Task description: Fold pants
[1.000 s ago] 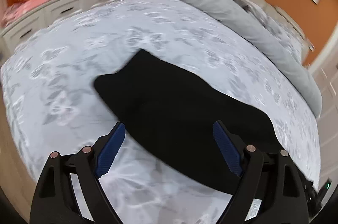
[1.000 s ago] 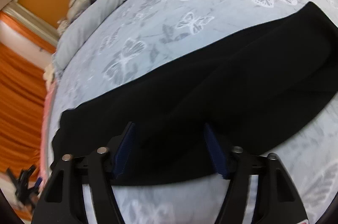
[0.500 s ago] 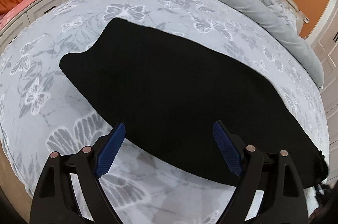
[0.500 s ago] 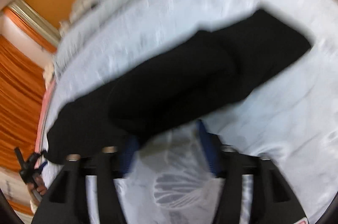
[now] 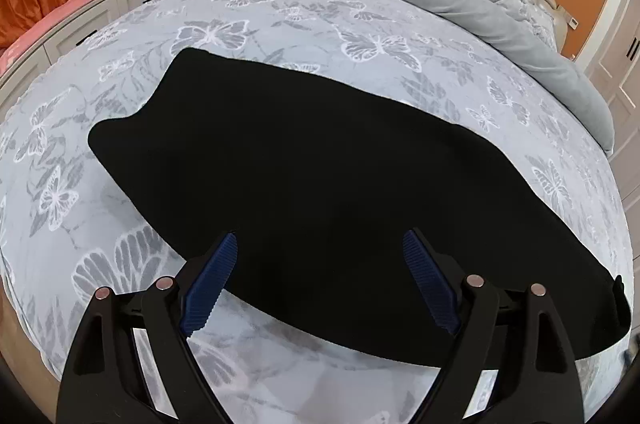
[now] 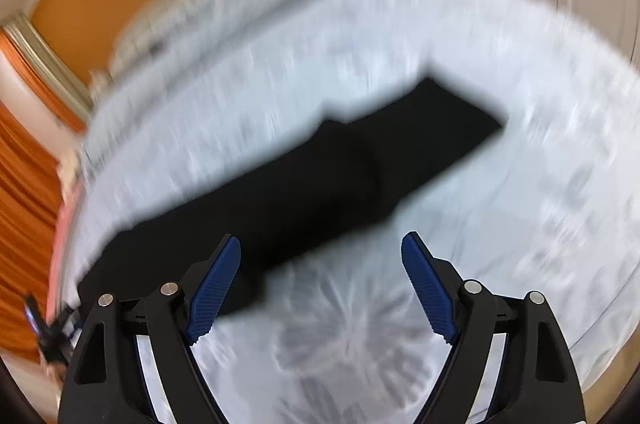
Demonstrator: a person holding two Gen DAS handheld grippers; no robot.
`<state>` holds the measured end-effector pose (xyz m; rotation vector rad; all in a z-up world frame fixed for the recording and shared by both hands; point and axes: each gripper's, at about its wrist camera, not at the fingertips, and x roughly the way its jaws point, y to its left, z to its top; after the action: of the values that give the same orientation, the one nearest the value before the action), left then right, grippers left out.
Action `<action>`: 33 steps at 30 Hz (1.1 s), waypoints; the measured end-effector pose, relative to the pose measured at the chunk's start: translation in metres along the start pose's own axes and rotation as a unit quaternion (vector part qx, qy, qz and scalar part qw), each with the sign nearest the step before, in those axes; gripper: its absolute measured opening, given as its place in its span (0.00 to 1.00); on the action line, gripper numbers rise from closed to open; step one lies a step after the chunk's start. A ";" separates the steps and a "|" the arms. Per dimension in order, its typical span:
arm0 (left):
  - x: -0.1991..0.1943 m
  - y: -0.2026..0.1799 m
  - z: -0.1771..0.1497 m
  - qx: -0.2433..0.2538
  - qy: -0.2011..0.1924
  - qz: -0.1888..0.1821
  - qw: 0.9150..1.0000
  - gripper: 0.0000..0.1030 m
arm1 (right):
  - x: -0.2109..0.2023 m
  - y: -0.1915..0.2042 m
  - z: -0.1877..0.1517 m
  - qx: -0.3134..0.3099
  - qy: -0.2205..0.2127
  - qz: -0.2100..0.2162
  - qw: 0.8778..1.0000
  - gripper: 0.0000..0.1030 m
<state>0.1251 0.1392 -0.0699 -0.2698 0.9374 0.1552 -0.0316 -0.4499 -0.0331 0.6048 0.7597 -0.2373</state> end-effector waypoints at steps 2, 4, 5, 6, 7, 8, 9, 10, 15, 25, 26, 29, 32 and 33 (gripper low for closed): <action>0.000 0.002 0.001 -0.002 -0.001 0.000 1.000 0.81 | -0.004 -0.003 0.020 -0.009 -0.044 -0.025 0.999 0.84; -0.002 0.004 0.001 -0.003 -0.005 0.000 1.000 0.81 | 0.028 -0.006 0.037 -0.023 -0.016 -0.075 0.997 0.84; -0.002 0.005 0.001 -0.004 -0.006 0.002 1.000 0.81 | 0.048 -0.007 0.043 -0.024 0.009 -0.080 0.996 0.84; -0.002 0.006 0.001 -0.004 -0.007 0.003 1.000 0.81 | 0.071 -0.007 0.045 -0.024 0.037 -0.076 0.996 0.84; -0.002 0.007 0.001 -0.004 -0.007 0.004 1.000 0.81 | 0.100 -0.004 0.046 -0.033 0.069 -0.079 0.994 0.84; -0.002 0.007 0.001 -0.004 -0.007 0.005 1.000 0.81 | 0.120 0.002 0.045 -0.051 0.089 -0.090 0.991 0.83; -0.001 0.008 0.001 -0.005 -0.007 0.010 1.000 0.81 | 0.133 0.007 0.042 -0.073 0.097 -0.098 0.988 0.61; 0.000 0.009 0.002 -0.006 -0.008 0.012 1.000 0.81 | 0.144 0.014 0.041 -0.096 0.106 -0.095 0.985 0.10; 0.006 0.015 0.007 -0.017 -0.008 0.017 1.000 0.81 | 0.055 0.028 0.077 -0.090 -0.074 0.017 0.993 0.08; 0.007 0.003 0.007 -0.014 -0.007 0.002 1.000 0.81 | 0.028 -0.142 0.013 0.107 -0.058 -0.068 0.990 0.78; 0.006 0.001 0.007 -0.014 -0.008 0.001 1.000 0.81 | 0.022 -0.137 0.008 0.119 -0.054 -0.029 0.991 0.78; 0.004 -0.006 0.004 -0.018 -0.009 -0.009 1.000 0.81 | 0.028 -0.104 0.007 0.111 -0.015 0.034 0.993 0.79; 0.003 -0.012 0.004 -0.028 -0.014 -0.017 0.999 0.81 | 0.050 -0.085 0.011 0.116 0.024 0.020 0.993 0.84; 0.003 -0.014 0.004 -0.028 -0.015 -0.018 0.999 0.81 | 0.059 -0.081 0.011 0.119 0.033 -0.001 0.992 0.84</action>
<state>0.1334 0.1275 -0.0676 -0.3357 0.8990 0.1518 -0.0167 -0.5209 -0.1031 0.8404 0.8022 -0.3142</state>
